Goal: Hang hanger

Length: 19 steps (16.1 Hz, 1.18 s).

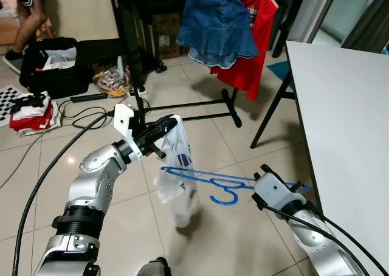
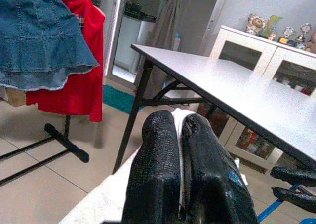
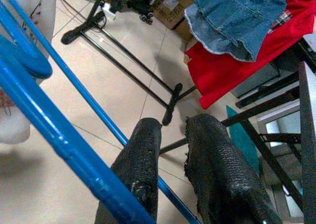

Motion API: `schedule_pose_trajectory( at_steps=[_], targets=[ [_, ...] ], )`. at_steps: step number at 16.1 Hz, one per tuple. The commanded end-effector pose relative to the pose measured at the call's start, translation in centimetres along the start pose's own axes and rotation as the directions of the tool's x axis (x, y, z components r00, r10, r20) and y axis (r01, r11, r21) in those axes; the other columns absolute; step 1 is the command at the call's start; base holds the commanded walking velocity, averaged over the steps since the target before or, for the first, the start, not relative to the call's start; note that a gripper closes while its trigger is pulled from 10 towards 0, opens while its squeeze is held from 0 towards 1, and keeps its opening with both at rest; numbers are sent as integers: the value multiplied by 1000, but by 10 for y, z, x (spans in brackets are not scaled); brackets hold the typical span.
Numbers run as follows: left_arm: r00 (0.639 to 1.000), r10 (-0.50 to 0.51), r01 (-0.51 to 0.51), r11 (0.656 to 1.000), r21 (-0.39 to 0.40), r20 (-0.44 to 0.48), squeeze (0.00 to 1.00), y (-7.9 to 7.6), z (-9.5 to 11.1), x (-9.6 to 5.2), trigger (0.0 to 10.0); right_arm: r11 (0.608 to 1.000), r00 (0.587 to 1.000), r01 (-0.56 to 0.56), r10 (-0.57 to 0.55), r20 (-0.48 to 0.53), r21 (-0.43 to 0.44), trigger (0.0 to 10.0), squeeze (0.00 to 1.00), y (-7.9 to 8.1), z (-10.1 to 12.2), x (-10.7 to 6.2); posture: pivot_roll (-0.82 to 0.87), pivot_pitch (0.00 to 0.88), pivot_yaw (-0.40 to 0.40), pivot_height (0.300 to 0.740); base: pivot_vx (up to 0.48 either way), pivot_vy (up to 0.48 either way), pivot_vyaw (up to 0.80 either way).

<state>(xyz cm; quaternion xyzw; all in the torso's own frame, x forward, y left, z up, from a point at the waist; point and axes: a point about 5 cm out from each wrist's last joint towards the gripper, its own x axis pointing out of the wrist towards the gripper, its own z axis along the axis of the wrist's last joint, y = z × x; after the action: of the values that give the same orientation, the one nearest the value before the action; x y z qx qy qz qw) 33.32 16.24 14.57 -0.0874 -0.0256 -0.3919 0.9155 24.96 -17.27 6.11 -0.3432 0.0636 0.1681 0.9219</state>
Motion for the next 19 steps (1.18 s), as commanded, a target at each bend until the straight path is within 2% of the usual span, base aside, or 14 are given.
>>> schedule_pose_trajectory(
  at_steps=[1, 8, 12, 19],
  targets=[
    [1000, -13, 13, 1000, 13, 8, 0, 0, 4, 3, 10000, 1000, 1000, -7, 7, 17, 10, 10000, 0, -3, 1, -3, 70, 123, 27, 740, 0, 0, 0],
    [1000, -20, 20, 1000, 18, 10, 0, 0, 6, 4, 10000, 999, 999, 25, -24, 25, -21, 10000, 0, 0, 6, 8, 87, 117, 31, 740, 0, 0, 0],
    [1000, -12, 12, 1000, 24, 6, 0, 2, 7, 1, 10000, 998, 1000, 24, -24, 2, -56, 10000, 0, -6, -4, 4, 89, 114, 31, 740, 0, 0, 0],
    [1000, -26, 26, 999, 19, 3, 0, -2, 4, 5, 10000, 995, 999, 42, -43, -12, -94, 10000, 0, -16, -12, -2, 71, 111, 29, 740, 0, 0, 0]
  ],
)
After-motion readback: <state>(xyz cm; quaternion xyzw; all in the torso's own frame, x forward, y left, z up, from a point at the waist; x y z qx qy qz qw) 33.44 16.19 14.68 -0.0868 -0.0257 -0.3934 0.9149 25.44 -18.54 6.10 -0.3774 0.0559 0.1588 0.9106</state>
